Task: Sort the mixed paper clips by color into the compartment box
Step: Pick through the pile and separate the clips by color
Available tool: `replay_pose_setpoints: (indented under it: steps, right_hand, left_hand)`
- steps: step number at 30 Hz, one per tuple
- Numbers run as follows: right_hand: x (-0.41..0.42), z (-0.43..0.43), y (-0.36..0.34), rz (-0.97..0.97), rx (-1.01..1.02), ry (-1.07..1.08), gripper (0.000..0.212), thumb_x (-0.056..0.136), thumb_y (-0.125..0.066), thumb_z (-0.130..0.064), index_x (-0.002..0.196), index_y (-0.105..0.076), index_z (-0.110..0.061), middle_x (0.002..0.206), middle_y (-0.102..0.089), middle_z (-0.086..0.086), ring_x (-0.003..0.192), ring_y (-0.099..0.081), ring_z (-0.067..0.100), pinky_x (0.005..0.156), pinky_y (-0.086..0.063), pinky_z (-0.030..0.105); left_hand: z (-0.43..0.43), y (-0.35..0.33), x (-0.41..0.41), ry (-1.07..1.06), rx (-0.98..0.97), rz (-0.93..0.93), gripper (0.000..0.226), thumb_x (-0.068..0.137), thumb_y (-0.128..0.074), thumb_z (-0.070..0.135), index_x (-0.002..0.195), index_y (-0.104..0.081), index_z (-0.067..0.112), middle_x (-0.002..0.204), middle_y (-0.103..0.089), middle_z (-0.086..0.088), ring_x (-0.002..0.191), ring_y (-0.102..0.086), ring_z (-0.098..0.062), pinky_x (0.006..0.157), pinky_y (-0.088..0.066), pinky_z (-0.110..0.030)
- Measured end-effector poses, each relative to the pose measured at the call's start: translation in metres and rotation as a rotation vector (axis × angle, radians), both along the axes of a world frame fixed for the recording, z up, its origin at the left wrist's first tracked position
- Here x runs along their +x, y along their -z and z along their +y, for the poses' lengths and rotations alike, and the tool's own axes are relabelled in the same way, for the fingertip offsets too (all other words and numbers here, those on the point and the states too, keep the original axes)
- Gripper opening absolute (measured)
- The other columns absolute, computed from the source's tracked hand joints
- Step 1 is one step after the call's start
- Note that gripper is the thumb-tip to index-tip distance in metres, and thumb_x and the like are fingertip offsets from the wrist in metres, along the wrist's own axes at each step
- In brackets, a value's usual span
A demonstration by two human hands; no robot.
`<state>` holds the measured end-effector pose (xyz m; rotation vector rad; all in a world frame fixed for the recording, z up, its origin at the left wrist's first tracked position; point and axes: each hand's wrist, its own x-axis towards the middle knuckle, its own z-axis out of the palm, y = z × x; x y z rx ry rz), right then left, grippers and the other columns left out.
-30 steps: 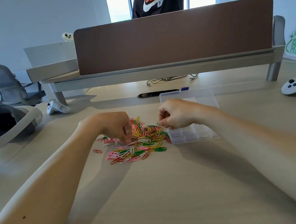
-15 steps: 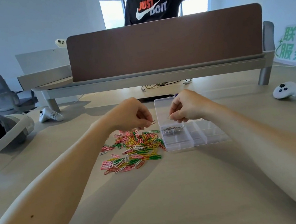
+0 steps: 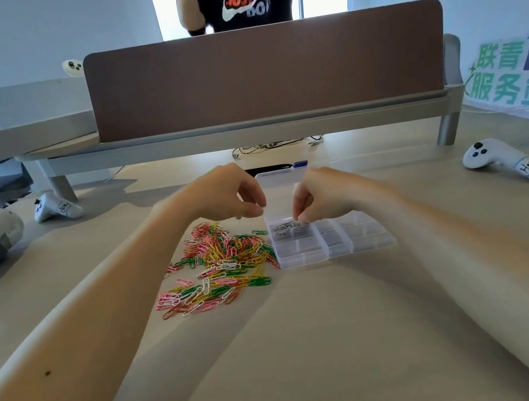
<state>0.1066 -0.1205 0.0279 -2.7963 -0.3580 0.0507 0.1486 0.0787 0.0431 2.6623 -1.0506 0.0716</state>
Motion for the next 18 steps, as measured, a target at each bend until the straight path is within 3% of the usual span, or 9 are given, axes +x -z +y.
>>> replay_pose_setpoints:
  steps: [6,10,13,15,18]
  right_hand:
    - [-0.002,0.001,-0.004,-0.018,0.146,-0.026,0.012,0.086,-0.069,-0.013,0.092,-0.074,-0.022,0.089,-0.071,-0.009,0.091,-0.066,0.009,0.084,-0.052,0.026]
    - [-0.005,0.020,-0.008,-0.050,0.184,-0.098,0.007,0.086,-0.070,-0.019,0.091,-0.074,-0.023,0.081,-0.067,-0.015,0.081,-0.064,0.005,0.069,-0.047,0.017]
    - [-0.004,0.043,-0.005,0.031,0.020,-0.173,0.018,0.084,-0.073,-0.035,0.098,-0.071,-0.025,0.086,-0.064,-0.014,0.083,-0.062,0.006,0.062,-0.043,0.018]
    - [0.000,0.056,-0.001,0.057,-0.075,-0.167,0.037,0.080,-0.075,-0.043,0.110,-0.068,-0.024,0.097,-0.062,-0.010,0.089,-0.059,0.010,0.065,-0.043,0.022]
    - [0.004,0.067,0.005,0.061,-0.170,-0.165,0.054,0.077,-0.076,-0.049,0.123,-0.064,-0.024,0.106,-0.062,-0.005,0.097,-0.057,0.015,0.078,-0.048,0.029]
  left_hand:
    - [0.026,-0.007,0.009,-0.047,0.125,0.169,0.008,0.084,-0.071,0.027,0.091,-0.073,0.025,0.085,-0.073,0.011,0.076,-0.069,-0.007,0.081,-0.058,-0.040]
    - [0.026,0.001,0.003,-0.089,0.301,0.260,0.034,0.077,-0.073,0.045,0.106,-0.068,0.027,0.100,-0.070,0.008,0.085,-0.068,-0.011,0.082,-0.058,-0.036]
    - [0.023,0.010,0.000,-0.120,0.364,0.325,0.044,0.076,-0.075,0.044,0.114,-0.063,0.026,0.107,-0.067,0.004,0.088,-0.066,-0.015,0.078,-0.058,-0.031]
    - [0.027,0.009,-0.002,-0.138,0.347,0.362,0.042,0.078,-0.076,0.033,0.116,-0.062,0.022,0.105,-0.066,0.002,0.079,-0.066,-0.012,0.070,-0.058,-0.025]
    - [0.037,0.005,0.000,-0.144,0.343,0.379,0.035,0.078,-0.078,0.021,0.110,-0.065,0.024,0.091,-0.069,0.008,0.077,-0.068,-0.014,0.071,-0.057,-0.025]
